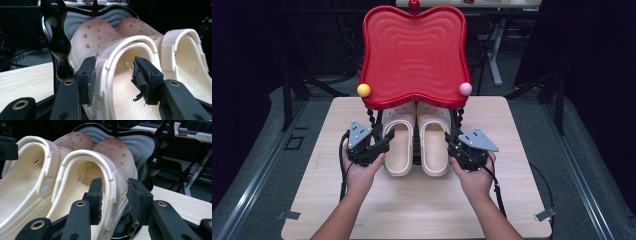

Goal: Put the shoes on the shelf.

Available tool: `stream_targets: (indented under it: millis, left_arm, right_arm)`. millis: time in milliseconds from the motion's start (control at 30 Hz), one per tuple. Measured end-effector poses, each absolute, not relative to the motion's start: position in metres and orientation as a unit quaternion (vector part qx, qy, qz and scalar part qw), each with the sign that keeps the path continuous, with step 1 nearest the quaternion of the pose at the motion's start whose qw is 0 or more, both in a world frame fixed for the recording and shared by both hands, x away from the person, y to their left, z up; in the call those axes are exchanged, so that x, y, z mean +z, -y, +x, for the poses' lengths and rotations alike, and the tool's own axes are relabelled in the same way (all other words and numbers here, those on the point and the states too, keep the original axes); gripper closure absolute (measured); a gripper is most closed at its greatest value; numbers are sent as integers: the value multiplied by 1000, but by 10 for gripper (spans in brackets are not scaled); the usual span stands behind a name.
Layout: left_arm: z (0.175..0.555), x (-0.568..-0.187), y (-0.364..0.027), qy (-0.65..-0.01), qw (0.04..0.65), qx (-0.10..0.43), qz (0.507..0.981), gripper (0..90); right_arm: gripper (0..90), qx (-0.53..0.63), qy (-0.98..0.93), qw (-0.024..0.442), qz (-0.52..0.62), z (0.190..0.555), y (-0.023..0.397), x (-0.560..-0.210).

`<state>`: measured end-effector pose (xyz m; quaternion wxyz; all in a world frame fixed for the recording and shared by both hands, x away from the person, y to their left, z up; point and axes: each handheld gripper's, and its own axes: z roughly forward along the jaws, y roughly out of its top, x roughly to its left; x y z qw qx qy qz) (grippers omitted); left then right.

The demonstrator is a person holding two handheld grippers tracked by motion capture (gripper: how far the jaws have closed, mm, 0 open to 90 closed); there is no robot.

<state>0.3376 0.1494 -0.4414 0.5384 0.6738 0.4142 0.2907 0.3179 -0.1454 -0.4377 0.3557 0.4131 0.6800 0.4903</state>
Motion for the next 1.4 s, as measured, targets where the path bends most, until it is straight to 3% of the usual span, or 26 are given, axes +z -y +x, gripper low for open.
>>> stream_targets:
  millis: [600, 1000, 1233, 1333, 1400]
  left_arm:
    - [307, -451, -164, -406, 539, 276, 684, 545]
    - [279, -463, -178, -404, 534, 255, 698, 562]
    - [261, -475, -184, -407, 525, 245, 706, 632]
    - [256, -485, -182, -409, 513, 240, 715, 700]
    - [255, -487, -181, -411, 512, 236, 717, 731]
  right_arm:
    - [647, 472, -721, 351, 366, 277, 151, -453]
    - [642, 491, -734, 295, 366, 255, 160, -464]
    - [716, 472, -759, 273, 356, 242, 158, -476]
    - [824, 465, -765, 261, 361, 240, 157, -486]
    - [849, 461, -770, 250, 364, 240, 155, -492]
